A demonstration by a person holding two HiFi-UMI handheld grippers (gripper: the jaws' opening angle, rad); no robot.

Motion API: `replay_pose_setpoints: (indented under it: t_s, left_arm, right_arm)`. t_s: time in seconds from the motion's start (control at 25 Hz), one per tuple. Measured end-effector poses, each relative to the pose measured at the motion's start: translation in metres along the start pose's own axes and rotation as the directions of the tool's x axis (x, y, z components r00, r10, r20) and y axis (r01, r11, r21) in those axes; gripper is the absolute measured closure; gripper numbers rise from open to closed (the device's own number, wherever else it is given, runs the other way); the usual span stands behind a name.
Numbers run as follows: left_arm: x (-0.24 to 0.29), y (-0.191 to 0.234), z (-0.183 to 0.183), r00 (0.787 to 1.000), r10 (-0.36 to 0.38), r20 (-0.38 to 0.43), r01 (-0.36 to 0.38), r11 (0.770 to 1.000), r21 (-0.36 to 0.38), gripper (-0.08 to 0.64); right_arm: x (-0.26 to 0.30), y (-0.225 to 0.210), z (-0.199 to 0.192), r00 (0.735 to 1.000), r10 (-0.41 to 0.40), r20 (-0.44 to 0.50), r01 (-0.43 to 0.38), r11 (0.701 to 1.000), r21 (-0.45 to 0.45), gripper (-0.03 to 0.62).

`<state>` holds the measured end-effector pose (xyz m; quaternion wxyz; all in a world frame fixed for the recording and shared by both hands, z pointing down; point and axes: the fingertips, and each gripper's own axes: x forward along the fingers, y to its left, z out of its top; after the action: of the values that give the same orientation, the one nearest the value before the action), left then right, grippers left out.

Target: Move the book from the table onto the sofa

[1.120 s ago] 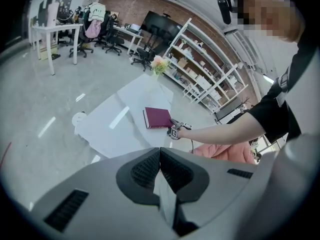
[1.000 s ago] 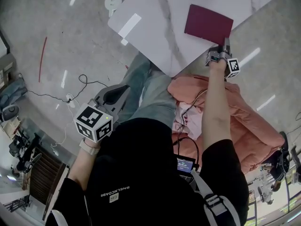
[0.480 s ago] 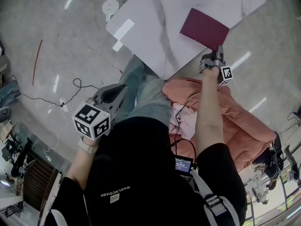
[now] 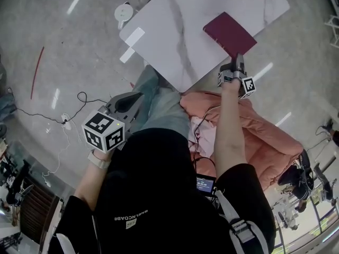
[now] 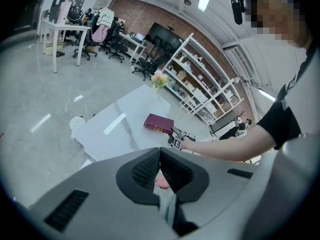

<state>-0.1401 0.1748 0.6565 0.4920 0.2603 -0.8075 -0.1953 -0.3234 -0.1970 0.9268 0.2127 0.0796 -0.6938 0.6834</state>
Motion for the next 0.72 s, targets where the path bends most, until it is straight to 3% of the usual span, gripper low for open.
replay_pose_setpoints:
  t_s: [0.72]
  left_arm:
    - [-0.033, -0.007, 0.054, 0.993, -0.073, 0.092, 0.070, 0.997, 0.030, 0.545]
  right_arm:
    - [-0.040, 0.099, -0.035, 0.995, 0.092, 0.030, -0.093, 0.995, 0.029, 0.345]
